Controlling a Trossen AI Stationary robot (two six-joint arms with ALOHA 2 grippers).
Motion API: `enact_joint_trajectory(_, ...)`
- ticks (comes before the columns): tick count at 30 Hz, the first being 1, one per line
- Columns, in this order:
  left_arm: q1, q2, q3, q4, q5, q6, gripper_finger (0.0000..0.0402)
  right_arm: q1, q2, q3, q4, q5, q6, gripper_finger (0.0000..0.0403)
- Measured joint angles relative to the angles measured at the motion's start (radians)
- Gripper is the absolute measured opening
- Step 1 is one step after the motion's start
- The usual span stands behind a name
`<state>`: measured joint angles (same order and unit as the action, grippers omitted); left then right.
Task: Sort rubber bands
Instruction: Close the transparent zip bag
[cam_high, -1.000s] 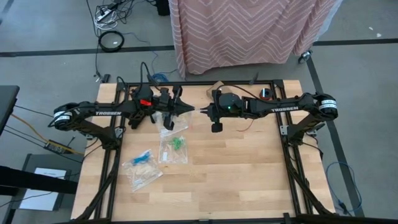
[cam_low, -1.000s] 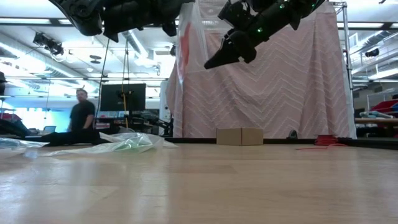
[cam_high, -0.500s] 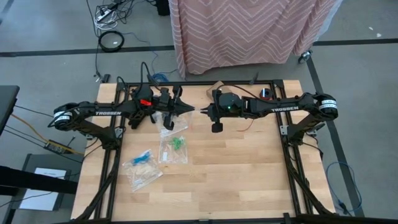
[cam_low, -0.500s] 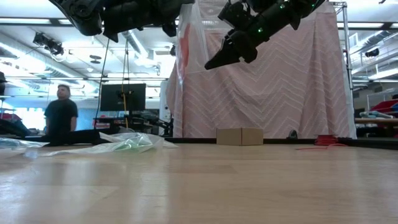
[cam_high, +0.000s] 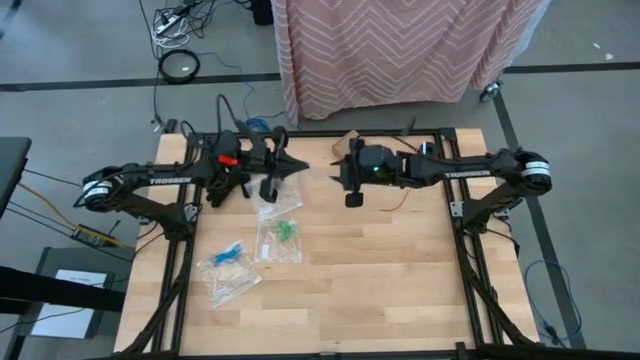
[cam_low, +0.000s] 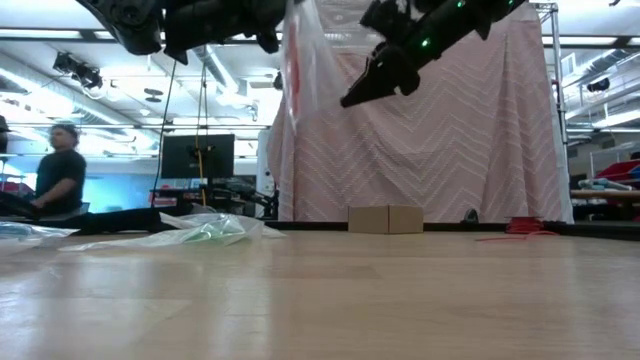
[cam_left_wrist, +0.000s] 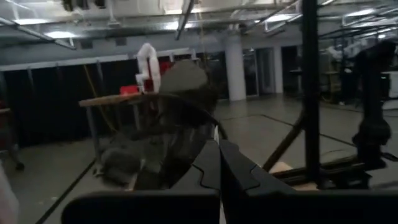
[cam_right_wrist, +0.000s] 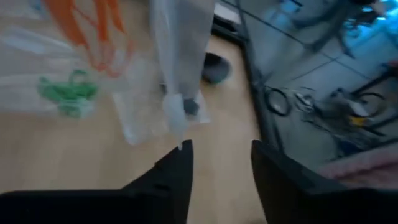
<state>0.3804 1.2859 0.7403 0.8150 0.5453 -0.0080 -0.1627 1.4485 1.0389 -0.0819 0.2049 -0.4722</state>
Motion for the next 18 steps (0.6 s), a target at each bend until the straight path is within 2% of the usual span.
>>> enact_joint_trajectory(4, 0.045, -0.044, -0.007, -0.002, -0.006, -0.001, 0.0000, -0.015, -0.092, 0.002, -0.082, 0.076, -0.009, 0.0169)
enact_joint_trajectory(11, 0.124, -0.106, -0.014, 0.063, -0.009, -0.073, 0.0000, -0.057, -0.240, 0.003, -0.154, 0.084, 0.001, 0.0166)
enact_joint_trajectory(14, 0.143, -0.105, -0.052, 0.250, -0.036, -0.180, 0.0000, -0.058, -0.273, 0.003, -0.161, 0.060, 0.009, 0.0164)
enact_joint_trajectory(18, 0.180, -0.103, -0.161, 0.511, -0.081, -0.286, 0.0000, -0.058, -0.285, 0.003, -0.182, 0.055, 0.032, 0.0164)
